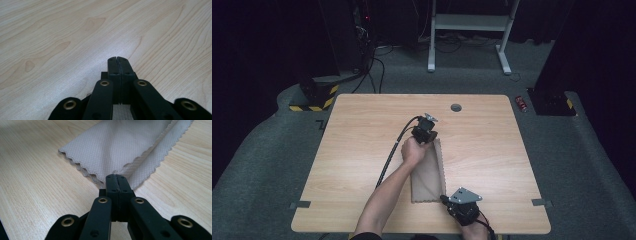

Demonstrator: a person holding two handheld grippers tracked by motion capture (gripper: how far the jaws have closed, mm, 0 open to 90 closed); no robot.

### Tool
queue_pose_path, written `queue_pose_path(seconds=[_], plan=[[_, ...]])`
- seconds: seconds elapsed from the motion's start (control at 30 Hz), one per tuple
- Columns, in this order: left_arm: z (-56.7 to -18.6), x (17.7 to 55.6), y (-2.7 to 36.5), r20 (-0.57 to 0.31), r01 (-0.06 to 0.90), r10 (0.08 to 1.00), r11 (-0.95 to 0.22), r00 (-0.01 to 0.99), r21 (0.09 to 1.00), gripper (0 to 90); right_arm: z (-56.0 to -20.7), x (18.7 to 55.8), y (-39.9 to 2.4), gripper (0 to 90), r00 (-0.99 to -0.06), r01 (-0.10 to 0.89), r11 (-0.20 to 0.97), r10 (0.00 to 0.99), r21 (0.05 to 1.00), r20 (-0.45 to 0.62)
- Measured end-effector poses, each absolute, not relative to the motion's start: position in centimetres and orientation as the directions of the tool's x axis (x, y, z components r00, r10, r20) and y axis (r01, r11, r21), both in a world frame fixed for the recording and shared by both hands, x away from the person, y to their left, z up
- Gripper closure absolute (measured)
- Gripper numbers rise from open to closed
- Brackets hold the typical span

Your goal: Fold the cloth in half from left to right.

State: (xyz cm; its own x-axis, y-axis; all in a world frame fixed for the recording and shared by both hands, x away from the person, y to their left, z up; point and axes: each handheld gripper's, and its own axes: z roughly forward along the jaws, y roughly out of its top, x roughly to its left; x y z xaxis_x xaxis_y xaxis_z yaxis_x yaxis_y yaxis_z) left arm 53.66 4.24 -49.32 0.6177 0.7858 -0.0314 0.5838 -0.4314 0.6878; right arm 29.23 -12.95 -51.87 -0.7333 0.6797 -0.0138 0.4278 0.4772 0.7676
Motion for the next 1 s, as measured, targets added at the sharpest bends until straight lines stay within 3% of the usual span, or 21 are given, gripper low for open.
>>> queue_pose_path(seconds=[0.33, 0.4, 0.53, 0.6, 1.0], plan=[[-49.8, 53.7, 3.8, -0.027, 0.58, 0.782, -0.439, 0.623, 0.686, 88.6, -52.0, 29.3, -13.3, 89.4, -0.723, 0.452, 0.472, 0.691, 0.757, 0.001], [-50.0, 53.8, 3.8, -0.049, 0.589, 0.78, -0.427, 0.624, 0.686, 82.5, -52.0, 29.4, -13.5, 89.0, -0.722, 0.462, 0.465, 0.691, 0.755, 0.017], [-49.5, 53.6, 4.2, -0.042, 0.589, 0.793, -0.415, 0.608, 0.693, 62.4, -51.8, 29.2, -14.1, 79.2, -0.704, 0.475, 0.442, 0.71, 0.761, 0.027], [-48.9, 53.2, 4.7, -0.034, 0.578, 0.802, -0.401, 0.597, 0.711, 57.9, -51.6, 29.3, -14.5, 77.7, -0.694, 0.475, 0.426, 0.719, 0.77, 0.031], [-48.4, 49.0, 10.8, -0.021, 0.594, 0.841, -0.365, 0.541, 0.717, 50.8, -50.8, 32.9, -13.5, 72.8, -0.701, 0.452, 0.455, 0.713, 0.767, -0.01]])
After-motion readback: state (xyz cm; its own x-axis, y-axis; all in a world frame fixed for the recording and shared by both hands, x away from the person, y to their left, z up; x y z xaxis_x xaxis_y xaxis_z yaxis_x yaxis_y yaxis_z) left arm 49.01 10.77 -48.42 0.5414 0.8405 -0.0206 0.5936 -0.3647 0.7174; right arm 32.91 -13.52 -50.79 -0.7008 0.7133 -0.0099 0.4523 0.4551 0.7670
